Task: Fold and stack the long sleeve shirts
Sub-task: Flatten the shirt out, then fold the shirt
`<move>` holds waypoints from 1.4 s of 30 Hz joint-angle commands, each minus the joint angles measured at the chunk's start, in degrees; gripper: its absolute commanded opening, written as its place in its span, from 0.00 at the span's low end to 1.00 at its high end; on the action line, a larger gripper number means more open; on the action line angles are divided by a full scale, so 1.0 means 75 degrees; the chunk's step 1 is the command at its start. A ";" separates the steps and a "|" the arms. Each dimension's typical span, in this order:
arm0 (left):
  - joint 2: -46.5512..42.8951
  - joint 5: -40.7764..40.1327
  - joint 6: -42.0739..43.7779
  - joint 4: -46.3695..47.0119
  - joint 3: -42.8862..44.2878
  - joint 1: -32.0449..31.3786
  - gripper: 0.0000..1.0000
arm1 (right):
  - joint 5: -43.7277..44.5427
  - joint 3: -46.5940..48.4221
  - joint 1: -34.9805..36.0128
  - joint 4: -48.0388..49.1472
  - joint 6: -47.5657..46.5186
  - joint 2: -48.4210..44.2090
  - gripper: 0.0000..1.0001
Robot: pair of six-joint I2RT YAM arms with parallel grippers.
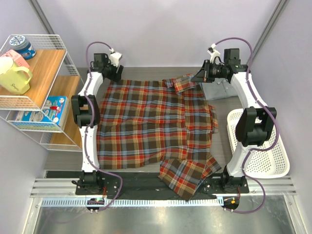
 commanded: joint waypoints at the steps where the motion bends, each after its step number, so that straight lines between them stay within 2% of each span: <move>1: 0.0627 0.0854 -0.0786 0.0734 0.1049 0.0592 0.66 | -0.0191 0.0398 -0.0007 0.0278 0.0124 -0.0066 0.01; 3: 0.0839 0.1356 -0.0917 0.0535 0.1330 0.0698 0.63 | -0.0190 0.0433 0.0005 0.0301 0.0205 -0.0066 0.01; 7: 0.0969 0.1640 -0.0648 0.0184 0.1390 0.0839 0.58 | -0.0214 0.0503 0.0005 0.0734 0.0615 -0.0101 0.01; 30: 0.1660 0.1805 -0.0155 -0.1048 0.2210 0.0816 0.44 | -0.0366 0.1288 0.0005 0.0852 0.1037 0.0356 0.01; 39: 0.1859 0.1898 -0.0085 -0.1013 0.2550 0.0769 0.20 | -0.0460 0.1862 -0.0007 0.0876 0.1354 0.0462 0.01; 40: 0.1848 0.1898 -0.0108 -0.0943 0.2538 0.0769 0.12 | -0.0483 0.1874 0.0005 0.0887 0.1377 0.0450 0.01; 42: 0.1836 0.1887 -0.0225 -0.0710 0.2503 0.0769 0.09 | -0.0495 0.1956 0.0005 0.0876 0.1424 0.0438 0.01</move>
